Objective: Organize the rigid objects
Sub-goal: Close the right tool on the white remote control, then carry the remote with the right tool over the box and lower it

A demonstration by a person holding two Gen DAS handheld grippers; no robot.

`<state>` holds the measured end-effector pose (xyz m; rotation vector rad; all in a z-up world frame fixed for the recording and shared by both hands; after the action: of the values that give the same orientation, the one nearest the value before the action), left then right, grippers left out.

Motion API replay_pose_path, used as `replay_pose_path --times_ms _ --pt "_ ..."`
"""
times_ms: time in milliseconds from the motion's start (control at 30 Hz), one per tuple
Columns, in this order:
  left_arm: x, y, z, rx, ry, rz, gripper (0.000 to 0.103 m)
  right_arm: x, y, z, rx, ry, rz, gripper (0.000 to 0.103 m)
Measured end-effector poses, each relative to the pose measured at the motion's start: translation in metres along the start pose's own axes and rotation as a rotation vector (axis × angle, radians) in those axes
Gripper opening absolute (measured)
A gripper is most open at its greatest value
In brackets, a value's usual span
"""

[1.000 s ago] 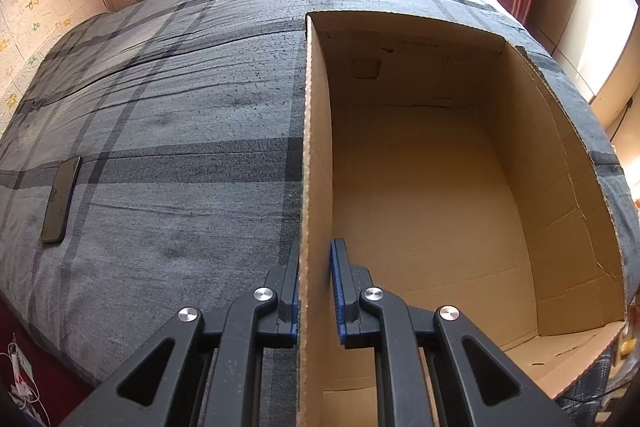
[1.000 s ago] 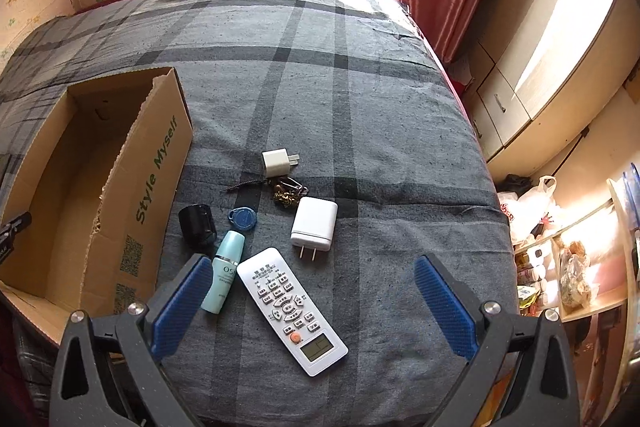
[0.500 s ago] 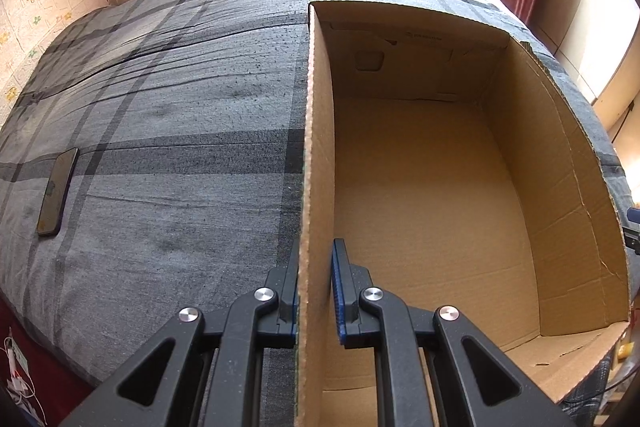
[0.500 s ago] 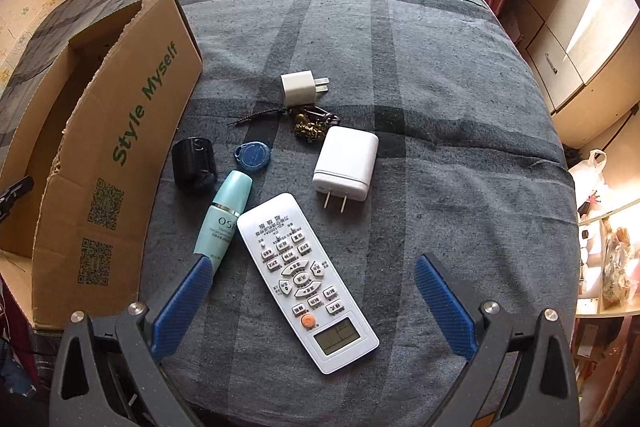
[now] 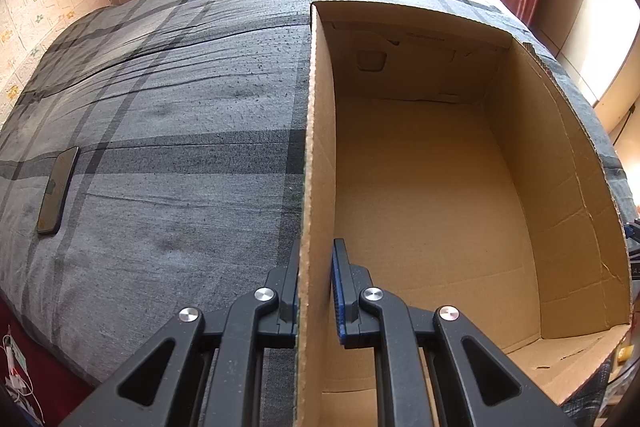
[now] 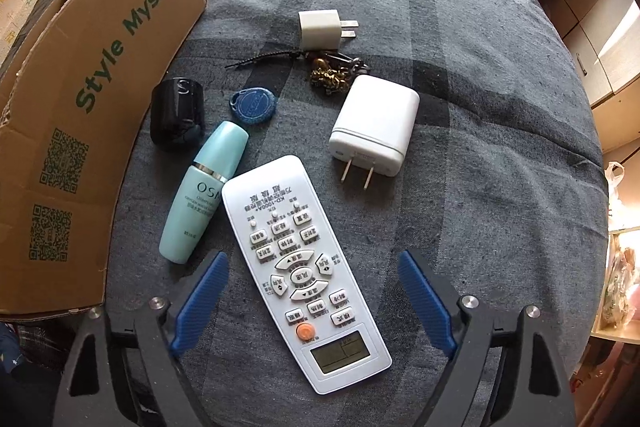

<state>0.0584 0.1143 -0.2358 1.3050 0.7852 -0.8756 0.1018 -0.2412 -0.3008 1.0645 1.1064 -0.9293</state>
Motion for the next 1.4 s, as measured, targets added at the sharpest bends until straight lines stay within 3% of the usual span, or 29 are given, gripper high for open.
replay_pose_path --times_ms 133,167,267,833,1033,1400 --pt "0.0 0.0 0.001 0.002 0.002 0.002 0.013 0.009 -0.001 -0.004 -0.005 0.006 -0.02 0.071" --pt "0.0 0.0 0.001 0.002 0.003 0.001 0.013 0.008 -0.002 -0.005 -0.007 0.012 -0.009 0.061" --pt "0.0 0.0 0.0 0.001 0.001 0.001 0.013 0.004 -0.005 -0.01 0.009 0.019 0.015 0.054" --pt "0.0 -0.001 0.002 0.012 0.011 0.003 0.013 -0.056 -0.013 -0.017 0.106 0.024 0.073 0.051" --pt "-0.001 -0.001 0.002 0.016 0.017 0.005 0.013 -0.087 0.001 -0.012 0.113 0.021 0.132 0.051" --pt "-0.001 -0.001 0.002 0.016 0.015 0.006 0.013 -0.151 0.034 -0.038 0.056 0.045 0.241 0.051"
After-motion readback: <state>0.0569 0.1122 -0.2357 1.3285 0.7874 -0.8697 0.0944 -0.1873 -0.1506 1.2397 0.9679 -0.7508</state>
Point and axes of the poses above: each gripper's, at about its wrist camera, not at the fingertips, and x roughly the way its jaws point, z to its right, y to its top, the point moved 2 cm from there along x, roughly the way its jaws point, and after that the axes turned 7 degrees about -y, right-handed, at the moved point
